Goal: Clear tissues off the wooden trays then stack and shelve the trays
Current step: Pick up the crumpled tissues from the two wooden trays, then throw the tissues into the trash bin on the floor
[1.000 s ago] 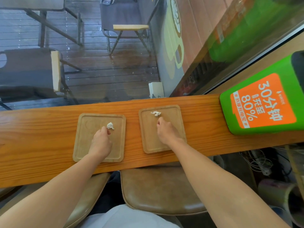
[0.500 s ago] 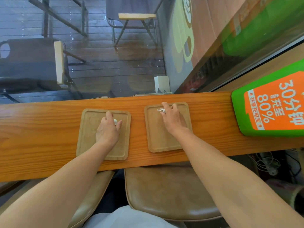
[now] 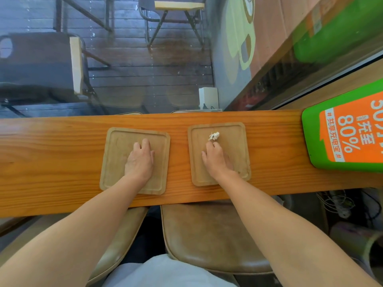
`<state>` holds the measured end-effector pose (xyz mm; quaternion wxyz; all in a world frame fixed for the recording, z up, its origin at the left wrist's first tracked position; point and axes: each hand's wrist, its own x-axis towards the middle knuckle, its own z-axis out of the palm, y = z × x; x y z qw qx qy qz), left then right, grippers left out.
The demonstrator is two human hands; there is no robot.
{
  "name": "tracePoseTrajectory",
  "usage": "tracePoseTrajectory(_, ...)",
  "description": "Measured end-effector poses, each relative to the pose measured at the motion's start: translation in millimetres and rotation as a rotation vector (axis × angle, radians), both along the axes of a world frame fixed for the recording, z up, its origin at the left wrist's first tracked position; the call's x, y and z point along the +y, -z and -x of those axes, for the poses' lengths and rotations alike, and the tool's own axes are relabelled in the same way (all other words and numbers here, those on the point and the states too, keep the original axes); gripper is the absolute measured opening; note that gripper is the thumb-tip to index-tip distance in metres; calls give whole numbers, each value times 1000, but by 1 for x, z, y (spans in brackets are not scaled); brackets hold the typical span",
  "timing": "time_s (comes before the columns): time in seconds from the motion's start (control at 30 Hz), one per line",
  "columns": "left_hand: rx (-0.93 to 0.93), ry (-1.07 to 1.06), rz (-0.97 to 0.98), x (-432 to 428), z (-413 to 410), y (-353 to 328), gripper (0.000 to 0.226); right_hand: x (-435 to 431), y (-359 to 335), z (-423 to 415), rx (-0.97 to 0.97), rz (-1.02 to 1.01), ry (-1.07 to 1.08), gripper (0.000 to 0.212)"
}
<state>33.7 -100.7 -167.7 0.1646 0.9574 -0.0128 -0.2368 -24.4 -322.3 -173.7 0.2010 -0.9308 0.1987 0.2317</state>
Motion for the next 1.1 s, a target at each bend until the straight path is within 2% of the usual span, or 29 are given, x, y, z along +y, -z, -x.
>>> tracePoseTrajectory(0.27,67,23,15,17,6,0,10,-17,-8,-14,-175,-1,138,30)
tracePoseTrajectory(0.33,79,31,16,20,12,0,10,-22,-11,-24,-126,-4,141,35)
tracePoseTrajectory(0.47,100,32,5,23,25,-1,9,-21,-4,-27,0,-8,33,14)
tracePoseTrajectory(0.57,100,36,-6,23,34,-2,9,-16,-2,-15,62,-98,40,24)
tracePoseTrajectory(0.67,90,54,9,21,37,-8,10,-10,-7,3,68,-118,108,18)
tracePoseTrajectory(0.8,66,105,23,12,37,-27,15,-11,-26,21,161,-145,222,38)
tracePoseTrajectory(0.87,20,138,21,9,36,-39,15,-11,-46,30,218,-102,137,35)
tracePoseTrajectory(0.97,-52,197,45,-3,34,-61,16,-13,-72,51,209,-66,80,34)
tracePoseTrajectory(1.1,-141,377,87,-17,41,-94,20,-3,-109,91,105,-49,220,28)
